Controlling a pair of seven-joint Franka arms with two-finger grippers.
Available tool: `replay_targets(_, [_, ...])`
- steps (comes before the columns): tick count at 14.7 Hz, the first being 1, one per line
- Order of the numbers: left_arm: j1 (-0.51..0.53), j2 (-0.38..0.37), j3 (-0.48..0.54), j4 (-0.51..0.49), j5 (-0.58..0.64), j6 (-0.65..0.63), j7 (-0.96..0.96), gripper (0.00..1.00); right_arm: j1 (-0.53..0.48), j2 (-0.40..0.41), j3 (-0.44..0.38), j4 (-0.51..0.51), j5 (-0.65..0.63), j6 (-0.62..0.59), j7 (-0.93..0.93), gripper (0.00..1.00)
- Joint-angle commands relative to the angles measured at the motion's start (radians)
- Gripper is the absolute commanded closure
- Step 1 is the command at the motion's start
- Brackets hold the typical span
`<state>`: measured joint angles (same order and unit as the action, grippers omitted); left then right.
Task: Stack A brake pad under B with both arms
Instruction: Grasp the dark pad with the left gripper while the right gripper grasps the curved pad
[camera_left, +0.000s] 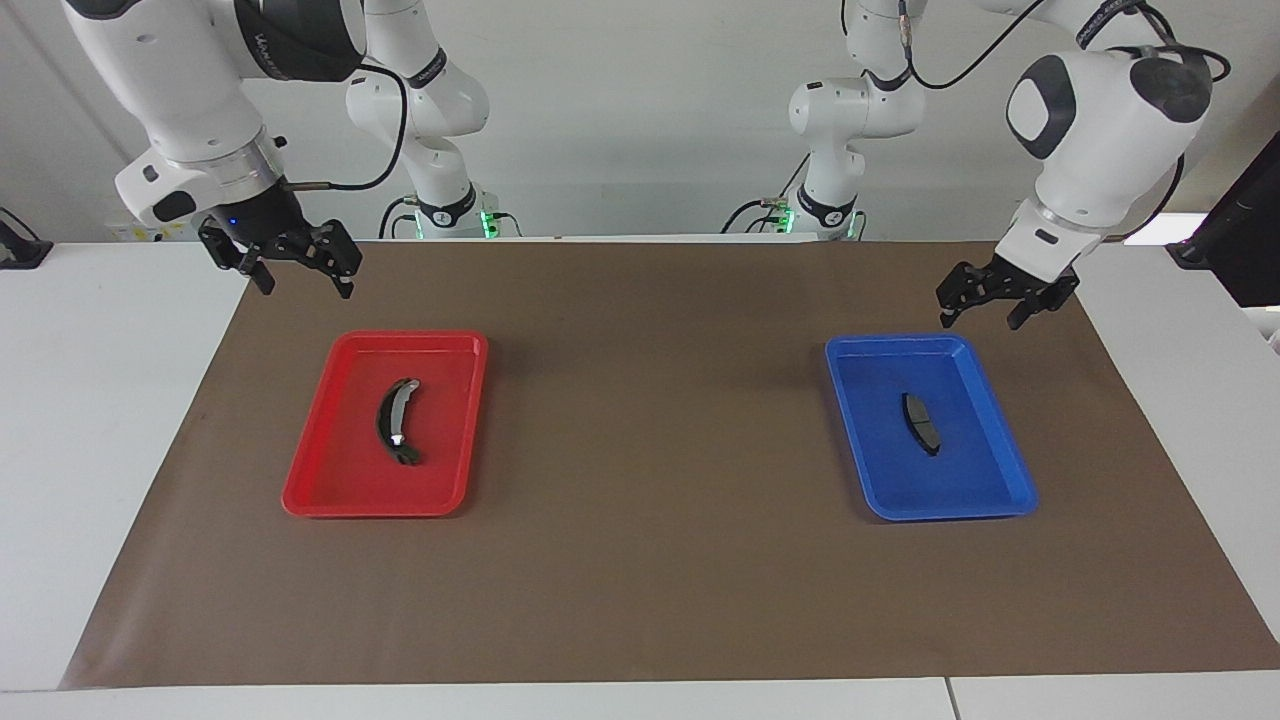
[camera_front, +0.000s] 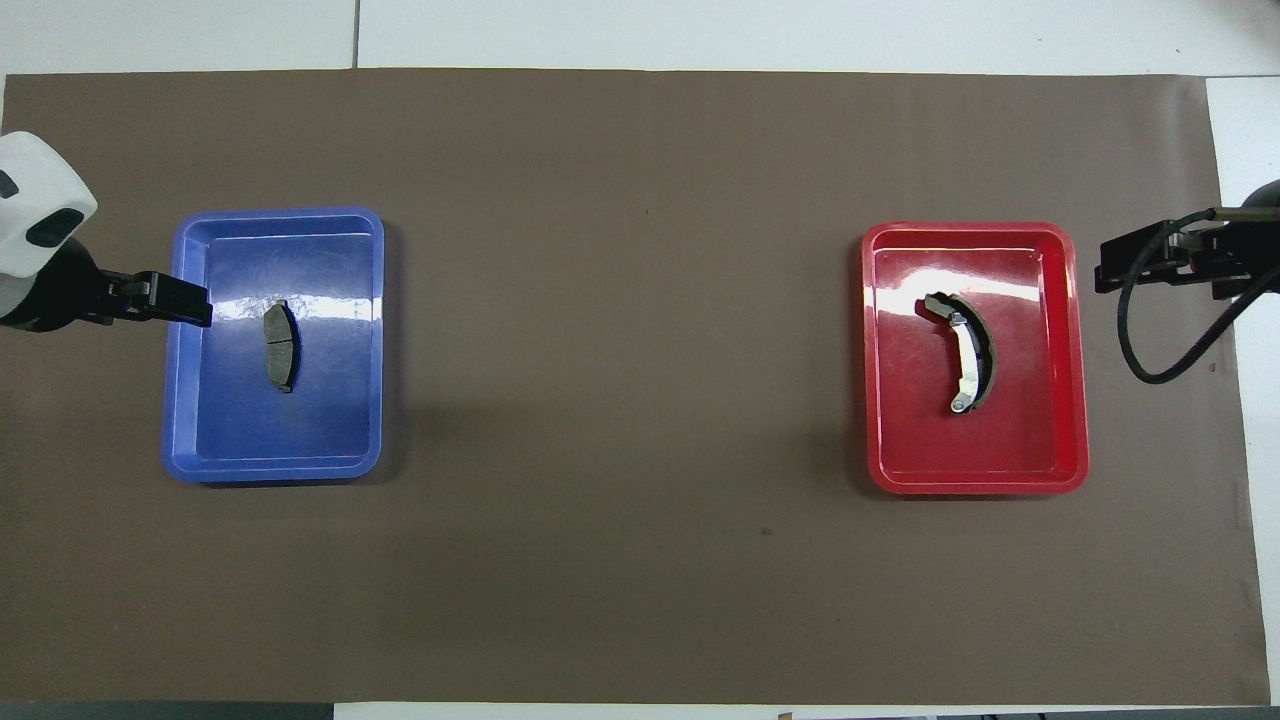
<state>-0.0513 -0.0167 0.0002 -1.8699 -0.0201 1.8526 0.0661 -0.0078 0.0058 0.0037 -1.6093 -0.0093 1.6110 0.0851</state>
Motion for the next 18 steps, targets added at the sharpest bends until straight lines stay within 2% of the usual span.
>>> replay_targets(1, [-0.005,-0.016,0.006,-0.129,0.022,0.13,-0.018,0.02,-0.014,-0.076,0.007,-0.154,0.034,0.106,-0.028,0.0])
replay_targets(3, [-0.002,0.023,0.006,-0.169,0.023,0.204,-0.025,0.02,-0.012,-0.148,0.007,-0.372,0.035,0.313,-0.054,0.0])
replay_targets(4, [-0.002,0.05,0.006,-0.193,0.023,0.252,-0.044,0.02,-0.011,-0.155,0.007,-0.436,0.037,0.382,-0.077,0.0])
replay_targets(8, [-0.005,0.119,0.007,-0.288,0.025,0.437,-0.064,0.02,-0.012,-0.046,0.007,-0.515,0.04,0.558,-0.194,0.0])
replay_targets(12, [-0.001,0.188,0.007,-0.305,0.025,0.511,-0.066,0.02,-0.018,0.022,0.007,-0.603,0.087,0.736,-0.327,0.0])
replay_targets(15, [0.011,0.26,0.01,-0.305,0.025,0.596,-0.065,0.03,-0.029,0.089,0.007,-0.604,0.091,0.779,-0.416,0.0])
replay_targets(18, [0.011,0.261,0.01,-0.304,0.025,0.577,-0.063,0.05,-0.029,0.144,0.007,-0.607,0.092,0.803,-0.441,0.0])
